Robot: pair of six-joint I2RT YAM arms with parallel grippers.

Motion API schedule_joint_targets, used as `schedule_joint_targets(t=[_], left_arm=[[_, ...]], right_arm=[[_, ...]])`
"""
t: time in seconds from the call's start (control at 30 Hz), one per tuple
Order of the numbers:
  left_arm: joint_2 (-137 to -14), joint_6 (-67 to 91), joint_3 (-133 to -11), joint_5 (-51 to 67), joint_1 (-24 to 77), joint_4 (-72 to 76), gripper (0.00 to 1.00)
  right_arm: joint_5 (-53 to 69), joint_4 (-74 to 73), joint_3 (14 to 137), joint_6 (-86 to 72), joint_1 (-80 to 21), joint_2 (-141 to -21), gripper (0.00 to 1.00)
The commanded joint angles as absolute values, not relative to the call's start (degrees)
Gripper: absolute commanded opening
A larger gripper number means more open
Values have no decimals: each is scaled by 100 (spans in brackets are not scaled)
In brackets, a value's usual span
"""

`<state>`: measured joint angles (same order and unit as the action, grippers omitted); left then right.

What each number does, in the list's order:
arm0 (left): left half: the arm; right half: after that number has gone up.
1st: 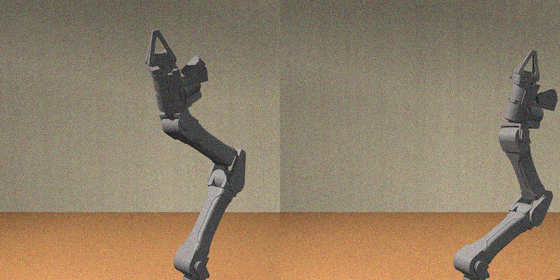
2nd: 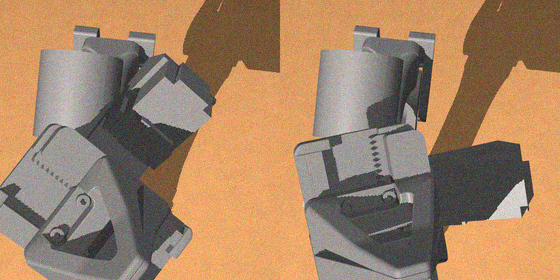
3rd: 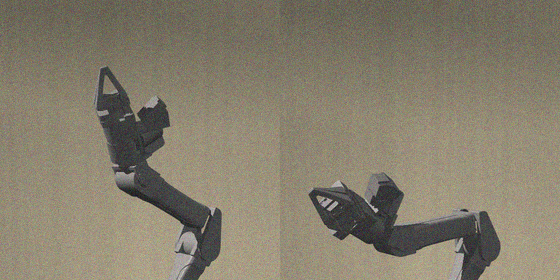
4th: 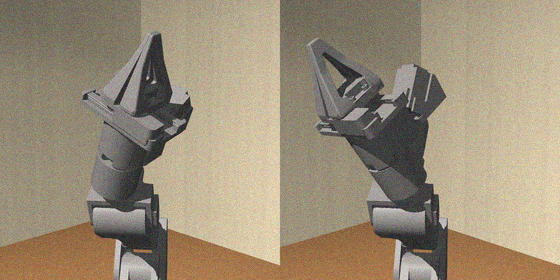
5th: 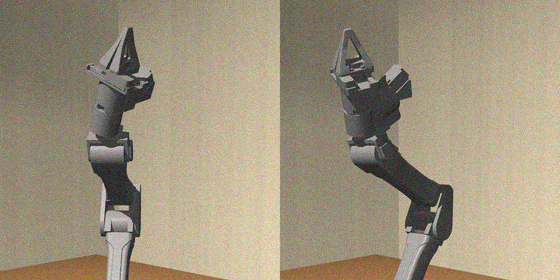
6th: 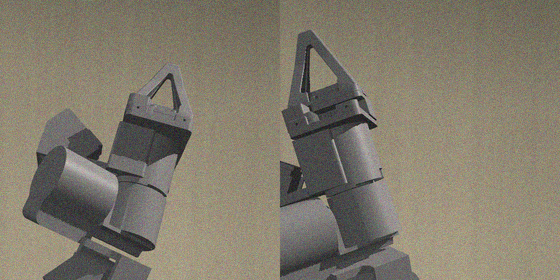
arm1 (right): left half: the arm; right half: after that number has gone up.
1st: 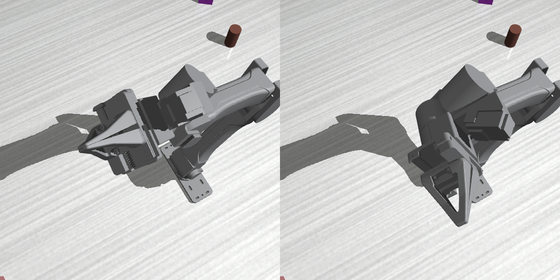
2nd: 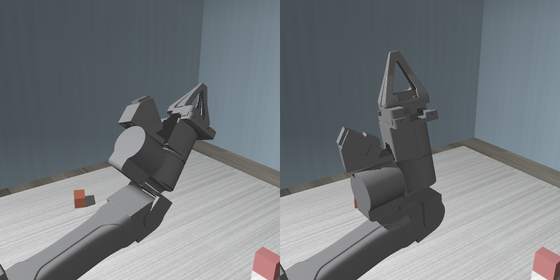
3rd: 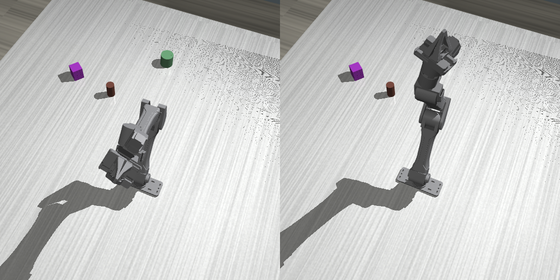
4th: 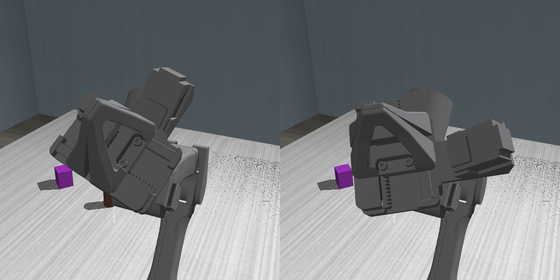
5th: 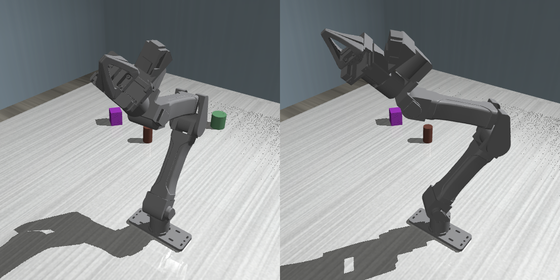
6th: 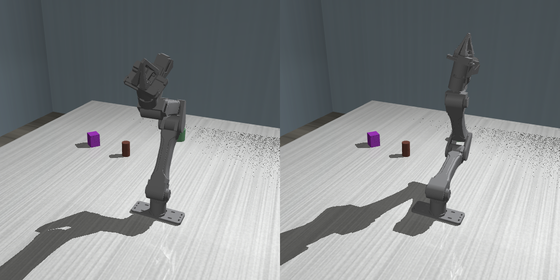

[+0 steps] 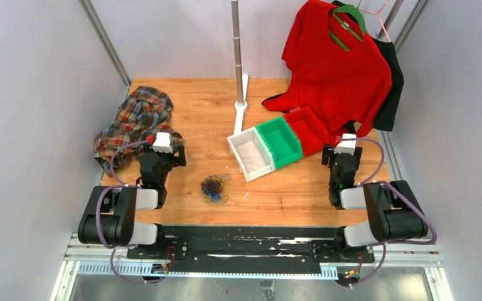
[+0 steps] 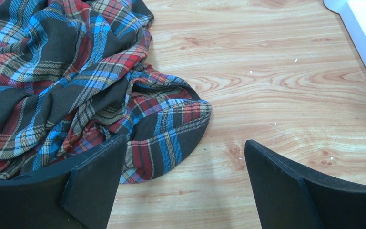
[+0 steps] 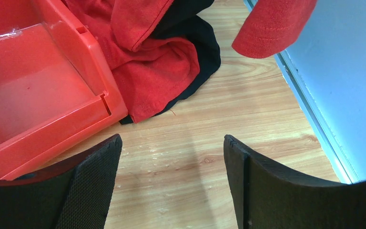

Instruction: Untangle the cables

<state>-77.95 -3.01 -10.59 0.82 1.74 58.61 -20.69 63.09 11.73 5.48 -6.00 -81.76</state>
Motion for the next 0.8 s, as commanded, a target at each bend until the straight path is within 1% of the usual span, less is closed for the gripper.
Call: schedule_joint_targets(t=[0.0, 0.3, 0.37, 0.4, 0.47, 0.53, 0.63, 0.7, 0.77], left_arm=[[-7797, -328, -1099, 1, 194, 6120, 98], [-7780, -357, -1068, 9, 193, 6172, 98], [-7630, -273, -1036, -193, 181, 6158, 98], [-7458, -257, -1074, -213, 170, 5940, 98], [-6952, -362, -1309, -10, 171, 5051, 98], [-6503, -548, -1824, 359, 167, 3575, 98], [-6154, -687, -2636, 819, 167, 1676, 98], [-6073, -783, -3110, 1235, 167, 620, 98], [-6083, -938, -3468, 1676, 168, -207, 98]], right_arm=[[-2061, 6398, 1125, 520, -563, -8209, 78], [-1984, 6233, 1202, 501, -505, -8103, 78], [-2029, 5571, 1431, 542, -541, -7706, 78], [-2056, 4741, 1721, 517, -566, -7432, 78], [-2058, 2958, 2323, 230, -579, -7009, 78], [-2061, 2075, 2773, -250, -580, -6680, 78], [-1227, 1502, 3344, -225, -685, -6354, 78], [-398, 1361, 3708, -93, -802, -6336, 78], [359, 1417, 4014, -696, -800, -6393, 78]])
